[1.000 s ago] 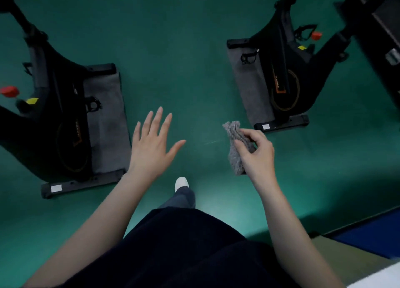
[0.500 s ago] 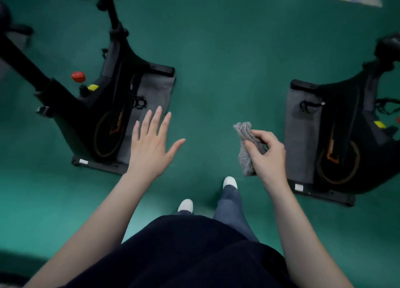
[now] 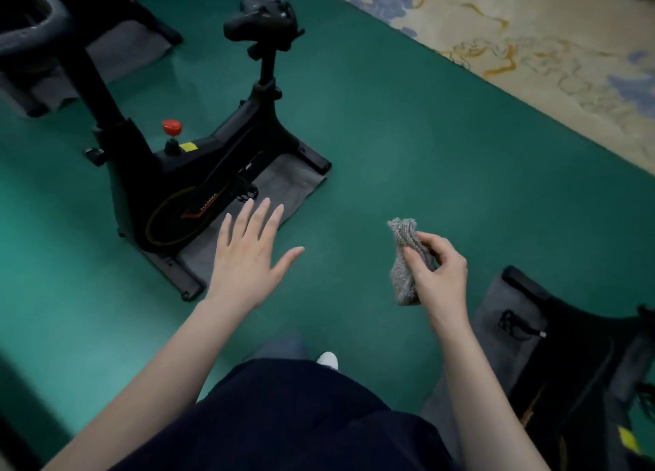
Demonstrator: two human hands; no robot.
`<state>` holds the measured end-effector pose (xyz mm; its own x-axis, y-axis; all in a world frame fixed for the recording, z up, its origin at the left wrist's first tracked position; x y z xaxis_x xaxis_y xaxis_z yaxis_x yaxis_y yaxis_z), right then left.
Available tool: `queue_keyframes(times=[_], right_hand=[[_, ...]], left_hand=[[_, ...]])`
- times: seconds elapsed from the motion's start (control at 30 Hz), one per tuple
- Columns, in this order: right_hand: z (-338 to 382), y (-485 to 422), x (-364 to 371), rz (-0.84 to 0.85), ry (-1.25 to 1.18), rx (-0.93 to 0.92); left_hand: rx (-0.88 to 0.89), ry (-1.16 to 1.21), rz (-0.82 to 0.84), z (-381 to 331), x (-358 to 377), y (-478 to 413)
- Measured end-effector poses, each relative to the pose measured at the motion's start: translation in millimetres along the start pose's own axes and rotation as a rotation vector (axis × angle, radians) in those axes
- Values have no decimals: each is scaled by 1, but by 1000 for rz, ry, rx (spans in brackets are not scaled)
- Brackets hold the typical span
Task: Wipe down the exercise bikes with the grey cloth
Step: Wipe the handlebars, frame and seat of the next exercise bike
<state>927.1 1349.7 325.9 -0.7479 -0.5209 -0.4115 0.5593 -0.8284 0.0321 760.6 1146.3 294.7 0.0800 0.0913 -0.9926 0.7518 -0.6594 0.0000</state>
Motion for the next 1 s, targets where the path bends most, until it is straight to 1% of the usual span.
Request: queue_keyframes(times=[0.2, 0.33, 0.43, 0.63, 0.77, 0.87, 1.0], right_hand=[[19, -69, 32, 185, -35, -94], [36, -122, 65, 292, -32, -165], [50, -166, 90, 337, -18, -216], [85, -248, 124, 390, 16, -291], [108, -284, 157, 465, -6, -309], [127, -296, 192, 573, -27, -361], [148, -301, 250, 798, -34, -421]], left_hand=[[-231, 1, -25, 24, 3, -24], [-357, 14, -20, 38, 10, -57], [-408, 22, -21, 42, 15, -99], [-425, 67, -48, 45, 5, -196], [-498, 46, -80, 59, -8, -224], [-598, 65, -90, 74, -11, -223], [-811, 47, -64, 101, -8, -205]])
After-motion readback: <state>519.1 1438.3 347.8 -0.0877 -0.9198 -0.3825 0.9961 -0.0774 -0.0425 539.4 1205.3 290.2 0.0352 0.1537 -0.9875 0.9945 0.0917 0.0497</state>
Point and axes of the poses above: each hand's wrist, its own y-axis away from the middle knuckle, its own x-axis out of the palm, z = x × y, the point moved 3 cm from there along -y, towards the middle knuckle, and after that the axes turned 1 degree about -y, right-handed, at the moved point
